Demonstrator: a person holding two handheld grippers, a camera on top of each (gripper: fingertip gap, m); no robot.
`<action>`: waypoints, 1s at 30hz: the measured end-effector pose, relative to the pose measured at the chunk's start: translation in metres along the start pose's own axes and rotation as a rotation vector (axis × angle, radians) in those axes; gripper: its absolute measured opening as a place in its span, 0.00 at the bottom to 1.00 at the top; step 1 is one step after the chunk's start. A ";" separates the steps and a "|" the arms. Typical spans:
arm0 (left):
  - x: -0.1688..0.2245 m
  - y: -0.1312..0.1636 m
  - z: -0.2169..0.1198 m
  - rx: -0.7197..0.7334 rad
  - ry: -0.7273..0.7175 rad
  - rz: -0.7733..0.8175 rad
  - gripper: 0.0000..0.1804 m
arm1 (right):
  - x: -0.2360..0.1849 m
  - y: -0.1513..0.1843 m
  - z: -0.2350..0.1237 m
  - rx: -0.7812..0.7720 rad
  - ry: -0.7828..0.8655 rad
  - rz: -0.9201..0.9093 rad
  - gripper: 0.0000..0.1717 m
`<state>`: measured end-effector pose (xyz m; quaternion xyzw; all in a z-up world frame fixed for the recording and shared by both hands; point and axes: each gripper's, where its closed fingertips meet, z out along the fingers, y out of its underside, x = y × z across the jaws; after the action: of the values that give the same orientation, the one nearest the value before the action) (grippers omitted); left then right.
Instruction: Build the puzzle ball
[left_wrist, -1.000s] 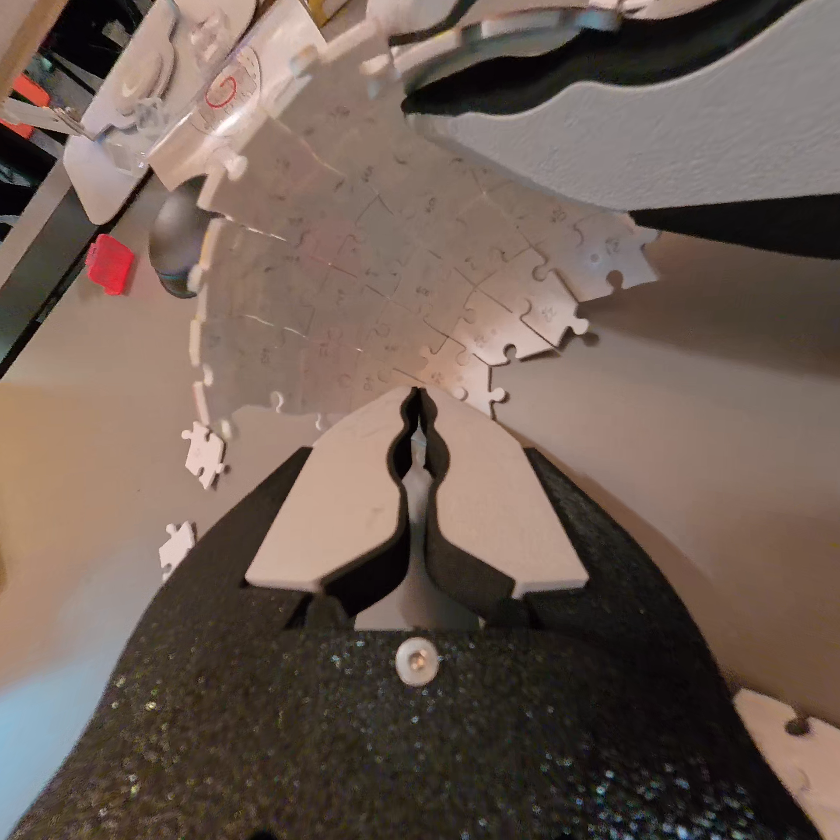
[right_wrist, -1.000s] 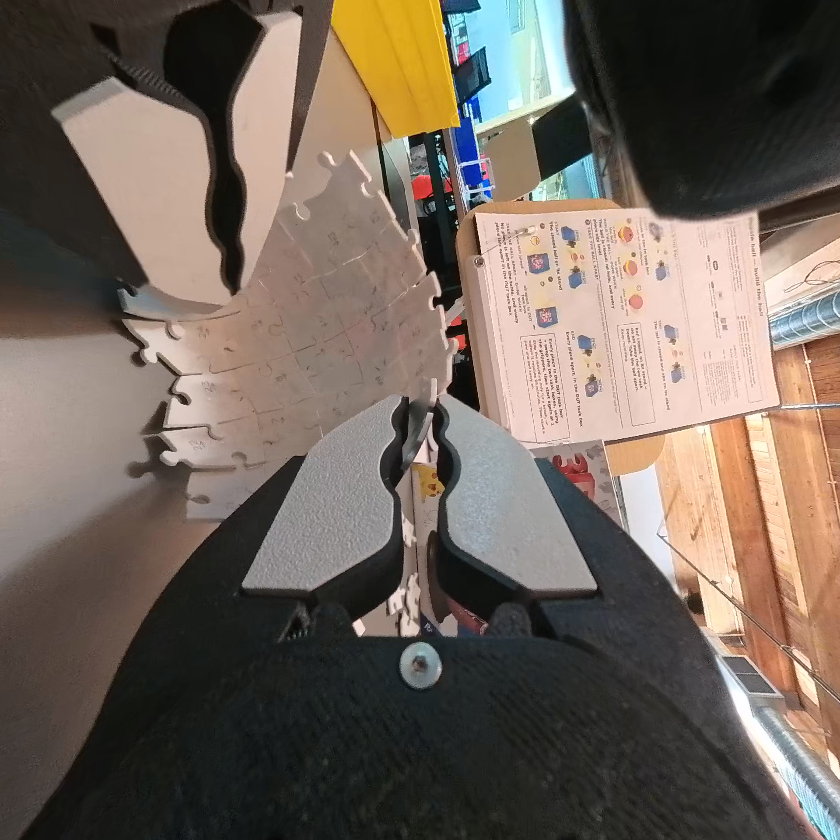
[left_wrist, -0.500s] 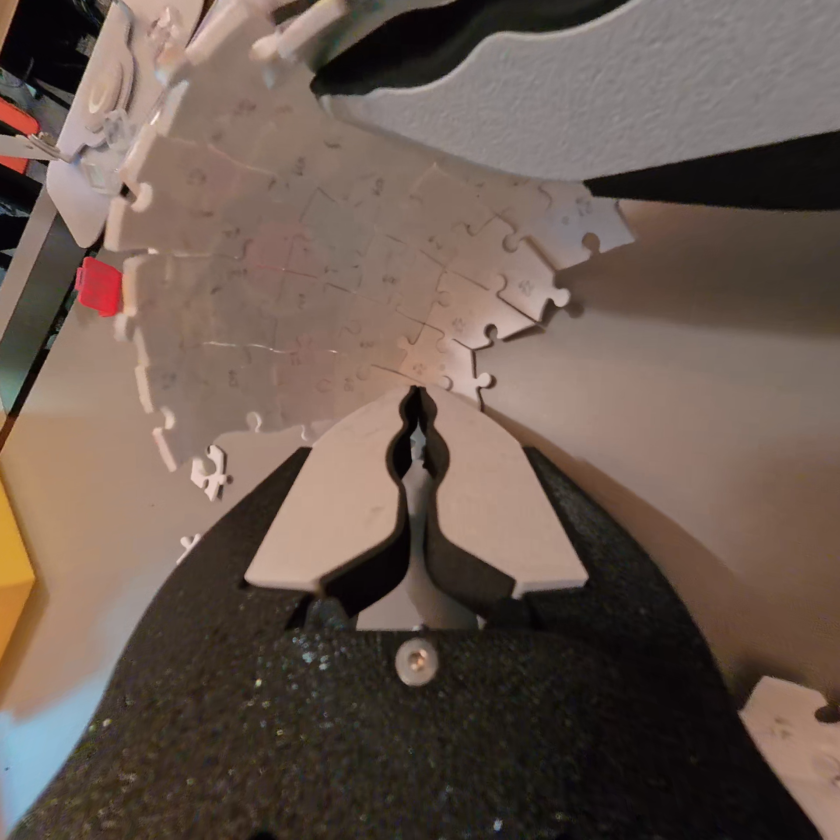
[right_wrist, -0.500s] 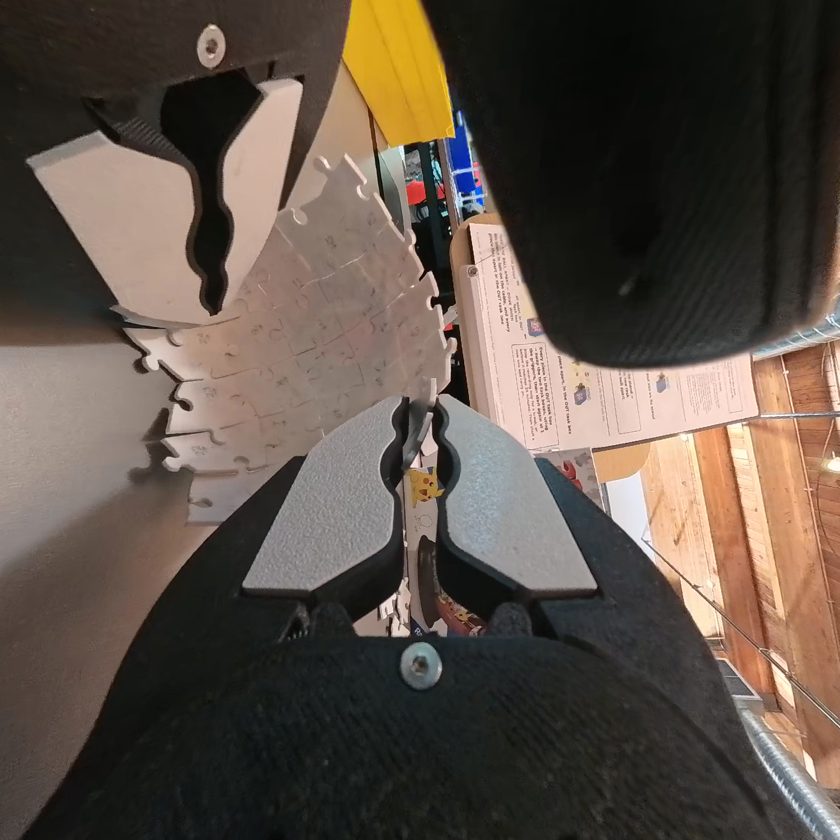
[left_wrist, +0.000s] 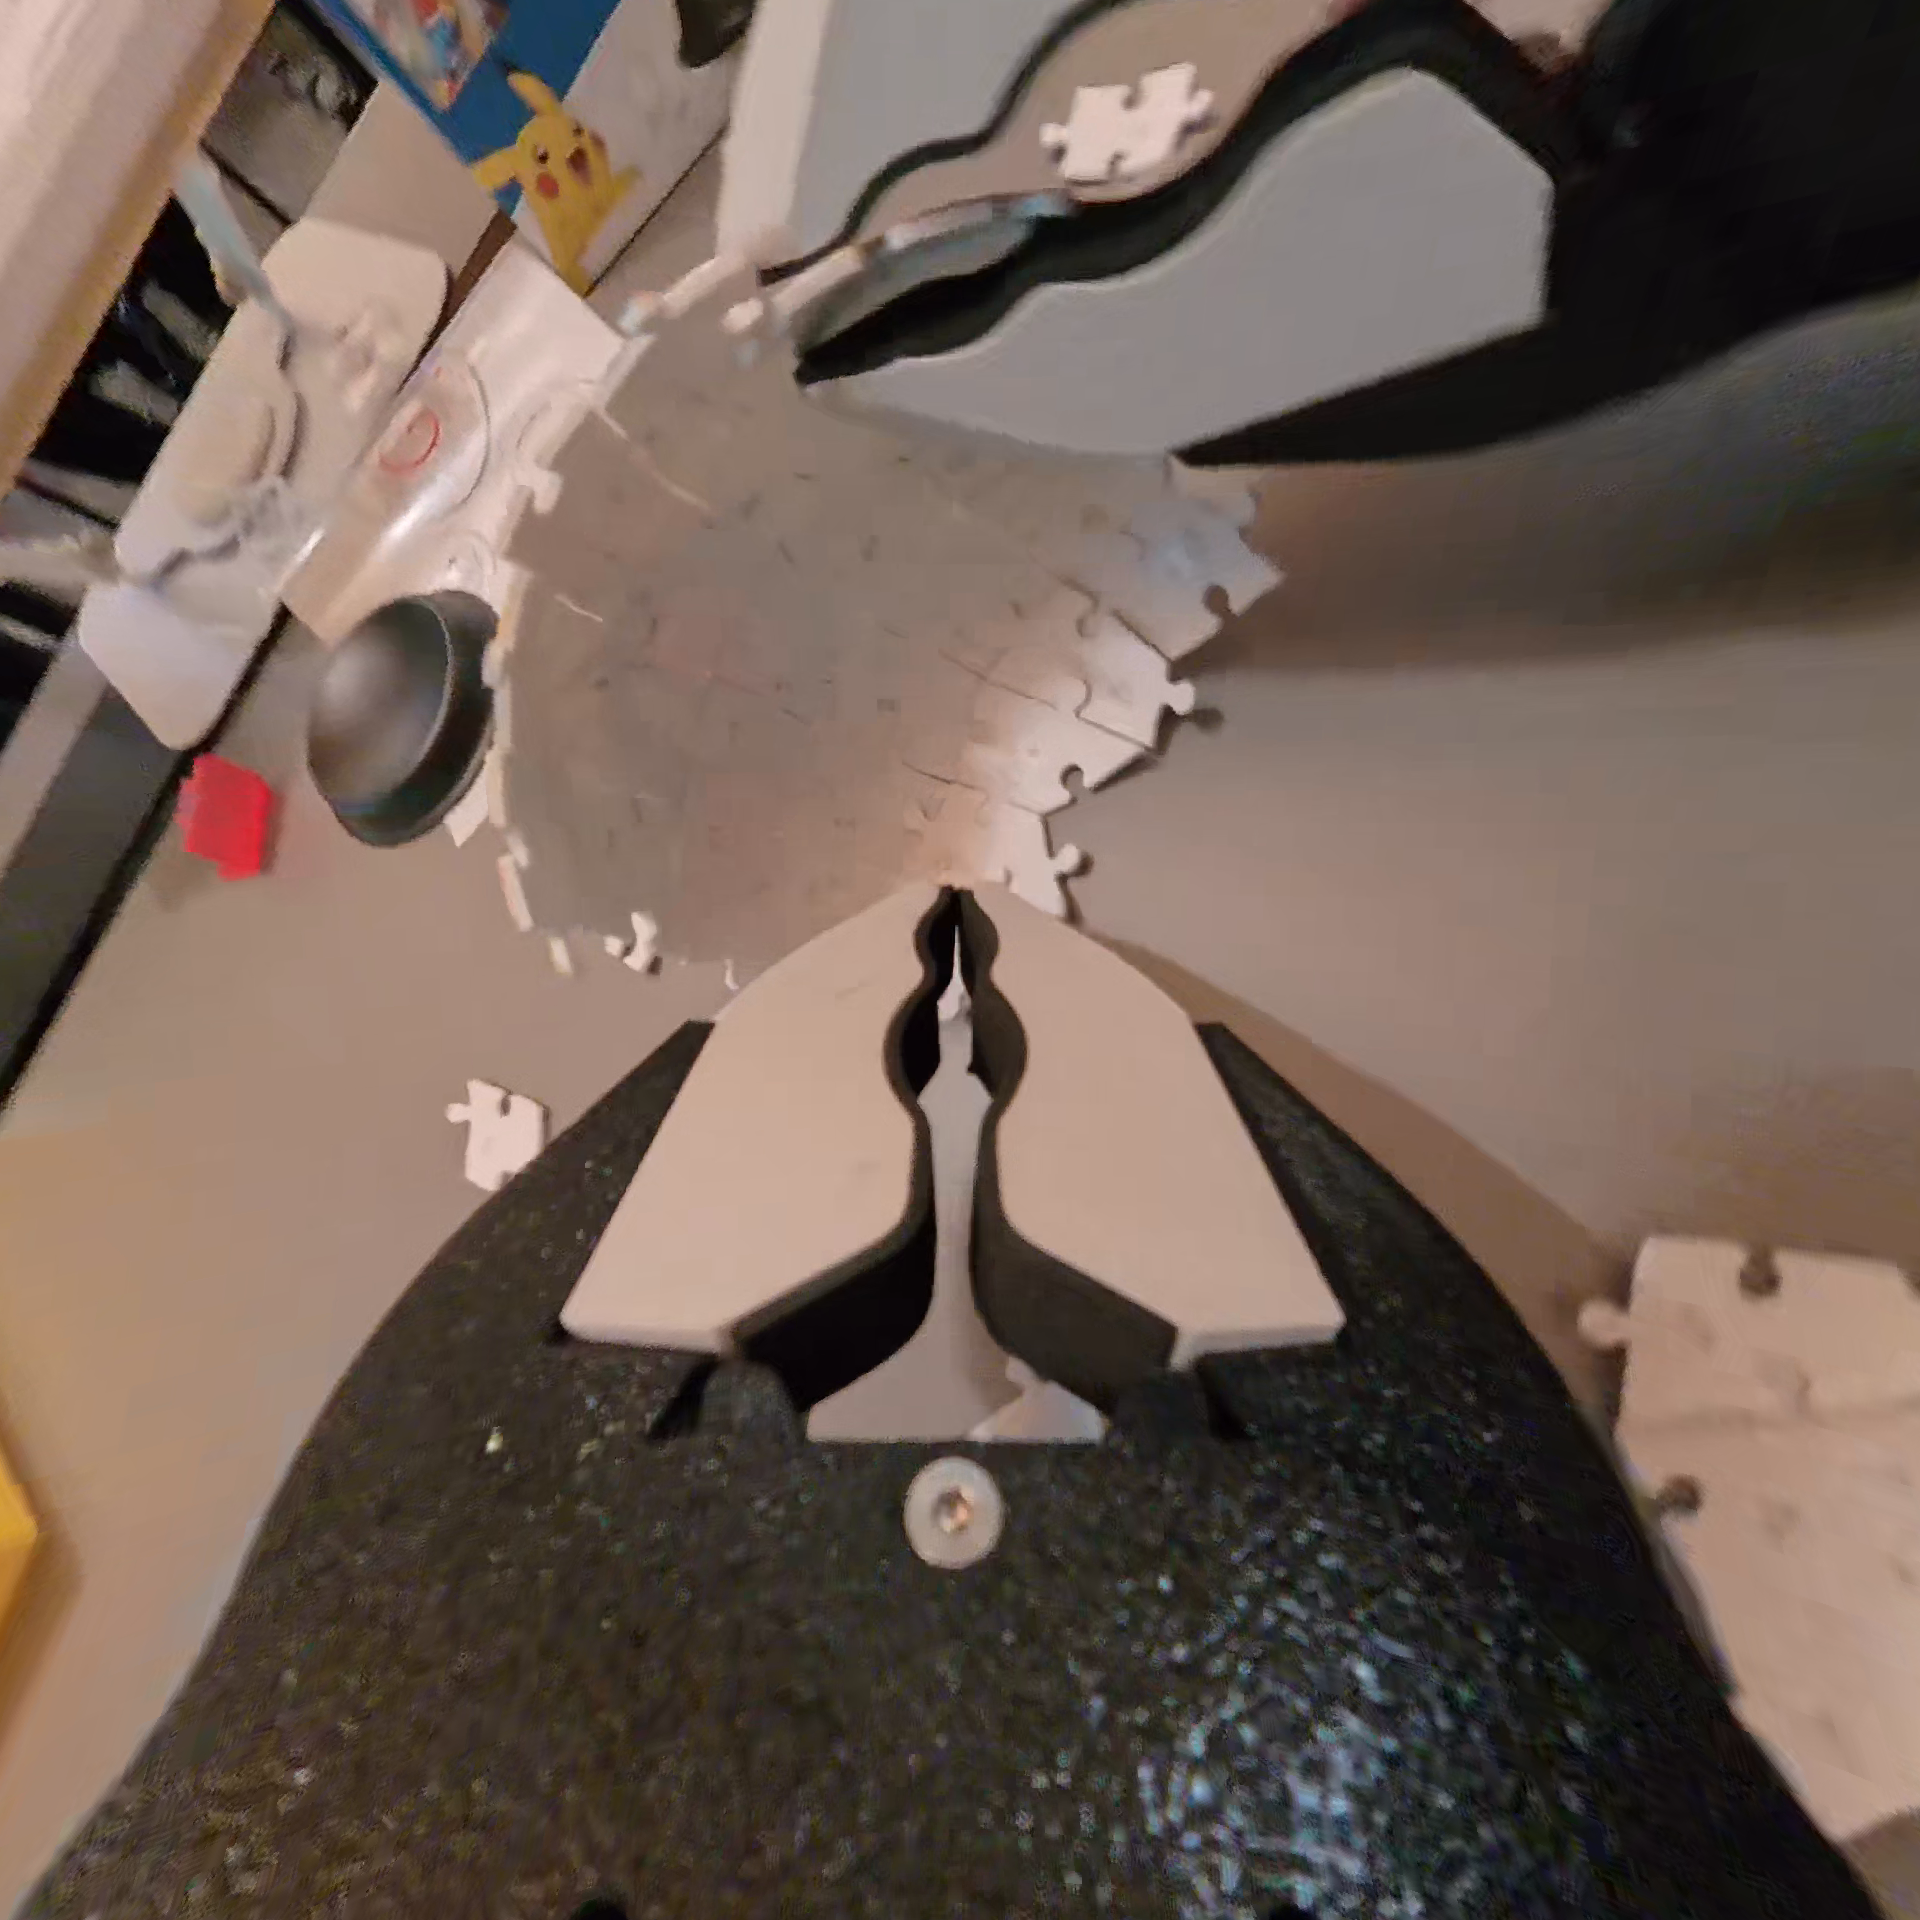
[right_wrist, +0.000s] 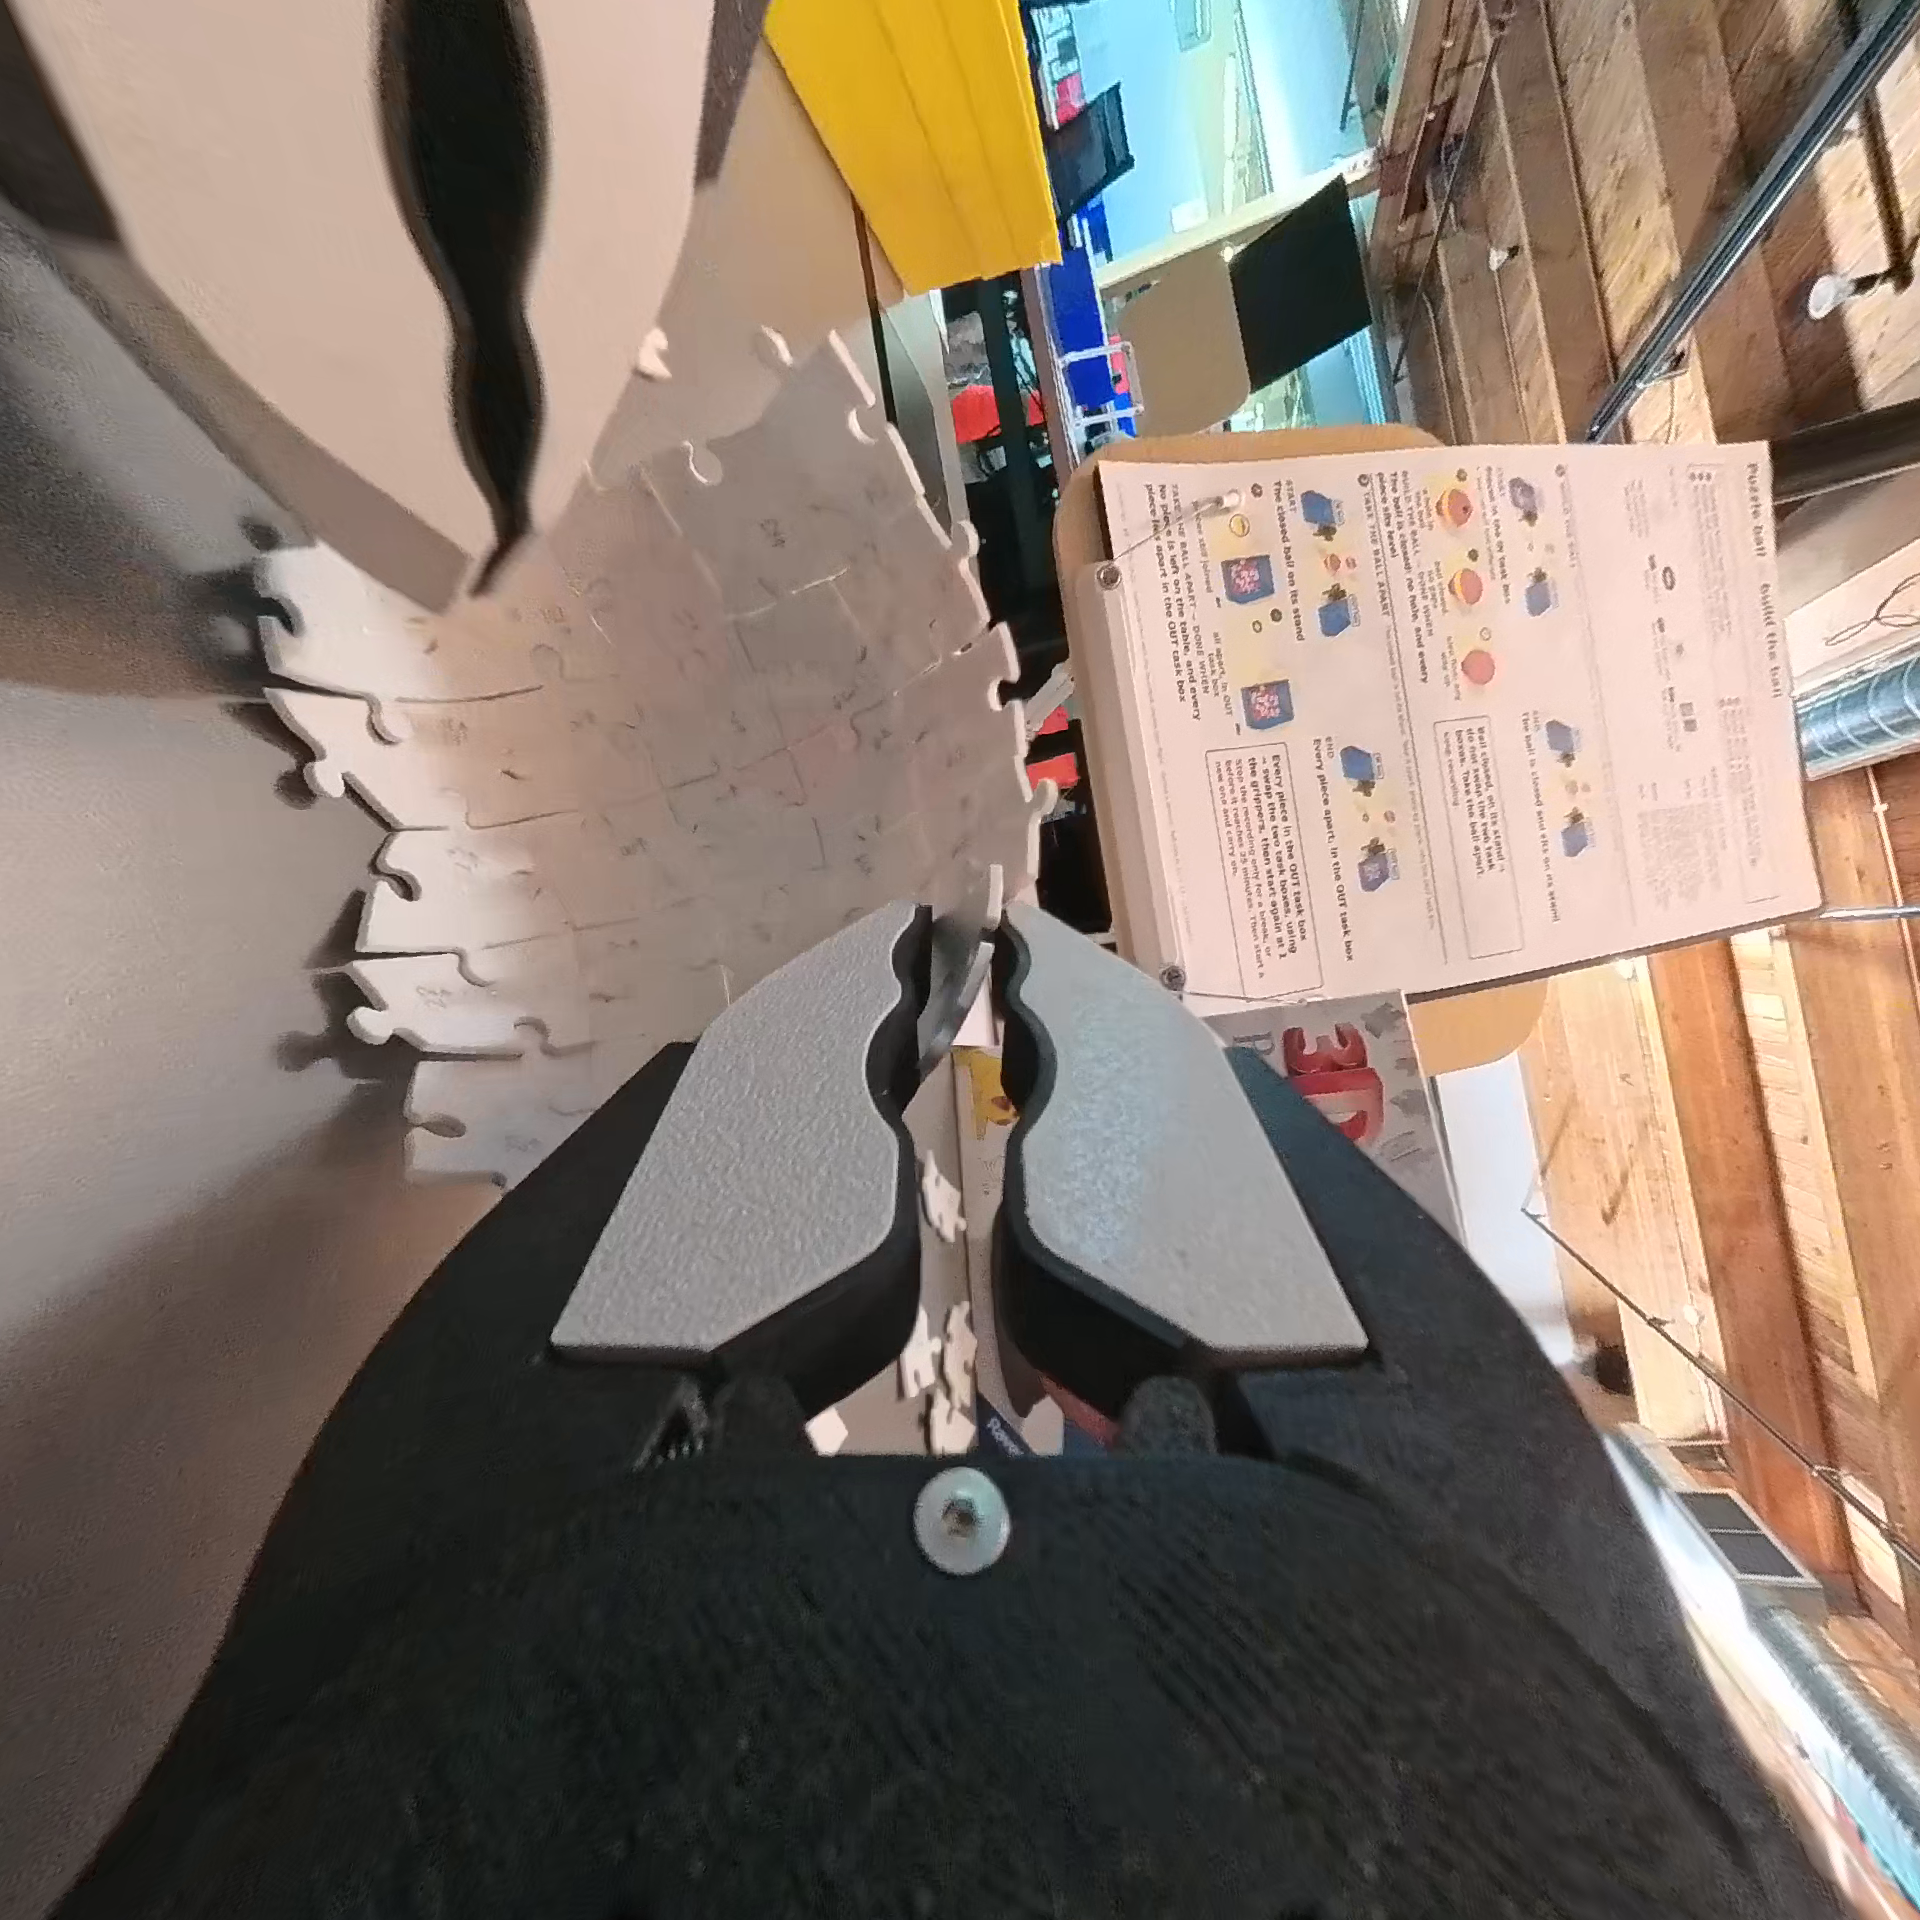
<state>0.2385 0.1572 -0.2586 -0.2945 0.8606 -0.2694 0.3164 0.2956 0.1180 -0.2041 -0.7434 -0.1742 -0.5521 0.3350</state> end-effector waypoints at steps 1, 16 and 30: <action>0.000 0.002 -0.003 -0.006 -0.002 0.054 0.00 | 0.000 0.001 0.001 0.000 -0.003 0.008 0.06; 0.010 0.008 0.019 -0.041 0.019 0.492 0.10 | 0.000 0.008 0.008 0.007 -0.012 0.057 0.07; 0.001 0.009 0.021 -0.010 0.037 0.675 0.12 | -0.001 0.010 0.010 0.033 -0.019 0.094 0.07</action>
<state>0.2498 0.1562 -0.2788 0.0105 0.9164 -0.1504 0.3709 0.3093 0.1177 -0.2095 -0.7505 -0.1514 -0.5256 0.3710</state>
